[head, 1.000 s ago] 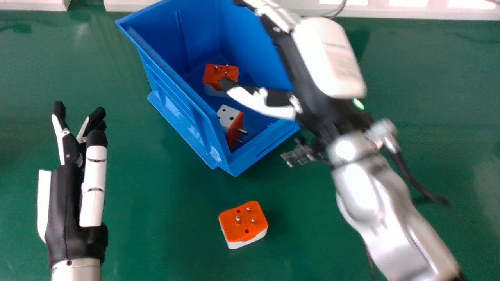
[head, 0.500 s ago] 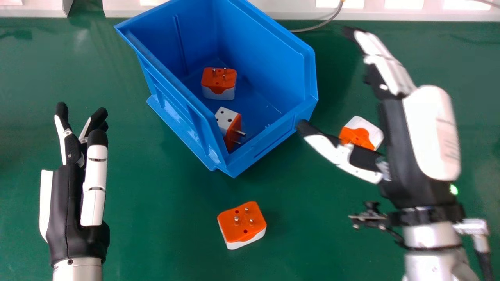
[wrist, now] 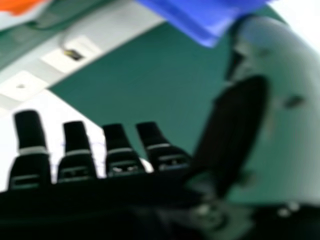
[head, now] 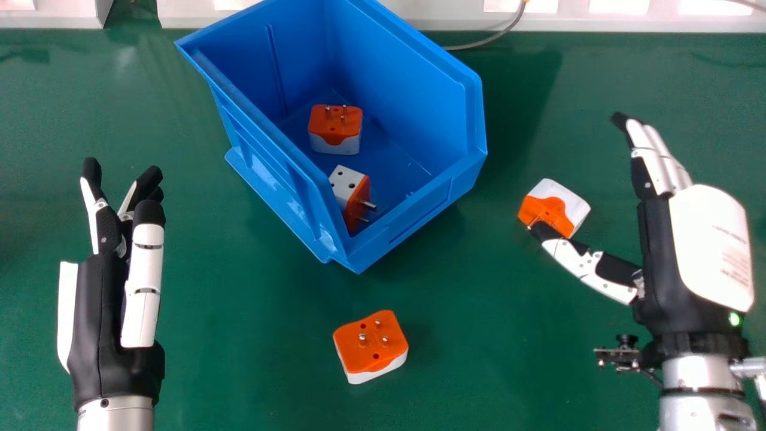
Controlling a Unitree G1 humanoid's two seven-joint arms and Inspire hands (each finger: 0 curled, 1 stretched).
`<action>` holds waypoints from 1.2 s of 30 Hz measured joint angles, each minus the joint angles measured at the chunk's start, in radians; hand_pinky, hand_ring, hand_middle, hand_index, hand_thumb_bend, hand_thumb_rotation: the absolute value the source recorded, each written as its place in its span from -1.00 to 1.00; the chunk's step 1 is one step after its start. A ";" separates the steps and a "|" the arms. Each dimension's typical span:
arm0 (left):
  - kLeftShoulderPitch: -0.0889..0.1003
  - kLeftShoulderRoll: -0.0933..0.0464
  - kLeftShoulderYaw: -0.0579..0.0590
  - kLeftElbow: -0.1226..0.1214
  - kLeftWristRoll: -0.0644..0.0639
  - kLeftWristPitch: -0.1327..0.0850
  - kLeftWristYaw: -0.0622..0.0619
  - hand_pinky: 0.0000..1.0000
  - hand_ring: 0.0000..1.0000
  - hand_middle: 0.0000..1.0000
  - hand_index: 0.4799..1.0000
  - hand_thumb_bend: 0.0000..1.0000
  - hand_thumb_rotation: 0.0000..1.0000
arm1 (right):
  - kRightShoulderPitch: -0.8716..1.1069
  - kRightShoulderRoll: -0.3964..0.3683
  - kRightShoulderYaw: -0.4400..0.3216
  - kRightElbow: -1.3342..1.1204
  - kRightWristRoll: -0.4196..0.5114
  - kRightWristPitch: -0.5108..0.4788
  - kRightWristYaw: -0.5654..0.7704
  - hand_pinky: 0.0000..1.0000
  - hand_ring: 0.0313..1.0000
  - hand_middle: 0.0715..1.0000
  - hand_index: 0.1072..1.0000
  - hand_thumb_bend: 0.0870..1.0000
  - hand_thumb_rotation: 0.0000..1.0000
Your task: Pick all objects and put in blue box
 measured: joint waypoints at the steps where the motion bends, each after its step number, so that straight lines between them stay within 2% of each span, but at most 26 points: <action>1: 0.000 0.001 0.002 0.000 0.002 -0.001 0.000 0.85 0.87 0.85 0.77 -0.05 0.73 | -0.017 -0.003 0.001 0.024 0.001 0.004 0.003 0.55 0.77 0.85 0.81 -0.16 0.26; 4: 0.000 0.002 0.004 0.000 0.002 -0.002 -0.001 0.87 0.88 0.85 0.77 -0.04 0.70 | -0.079 -0.018 0.011 0.110 -0.004 0.021 0.007 0.51 0.74 0.83 0.78 -0.11 0.27; 8: -0.001 0.002 0.006 0.000 -0.005 -0.002 -0.003 0.89 0.88 0.86 0.78 -0.07 0.70 | -0.165 -0.045 0.036 0.232 -0.010 0.047 0.016 0.51 0.75 0.82 0.77 -0.05 0.34; 12: -0.001 0.003 0.006 -0.001 -0.006 -0.002 -0.005 0.87 0.87 0.85 0.77 -0.03 0.67 | -0.246 -0.064 0.064 0.322 -0.009 0.082 0.045 0.48 0.72 0.79 0.74 -0.02 0.19; 20: -0.004 0.009 0.007 -0.004 -0.005 0.001 -0.010 0.91 0.89 0.86 0.78 -0.07 0.70 | -0.341 -0.080 0.122 0.412 -0.007 0.135 0.128 0.53 0.72 0.79 0.75 0.01 0.22; 25: -0.004 0.015 0.009 -0.007 -0.008 0.008 -0.026 0.94 0.90 0.86 0.80 -0.06 0.68 | -0.387 -0.086 0.160 0.482 -0.009 0.149 0.133 0.47 0.68 0.75 0.70 0.02 0.19; 32: -0.003 0.015 0.014 -0.015 -0.009 0.012 -0.028 0.93 0.89 0.86 0.79 -0.08 0.70 | -0.435 -0.105 0.210 0.555 -0.010 0.194 0.159 0.46 0.66 0.72 0.66 0.00 0.16; 34: -0.002 0.015 0.014 -0.018 -0.017 0.013 -0.031 0.94 0.90 0.87 0.82 -0.08 0.70 | -0.441 -0.109 0.222 0.569 -0.011 0.197 0.161 0.43 0.64 0.70 0.64 0.00 0.11; 36: 0.000 0.015 0.015 -0.023 -0.019 0.014 -0.035 0.95 0.90 0.87 0.83 -0.08 0.70 | -0.451 -0.112 0.237 0.588 -0.011 0.197 0.161 0.41 0.63 0.69 0.64 -0.02 0.06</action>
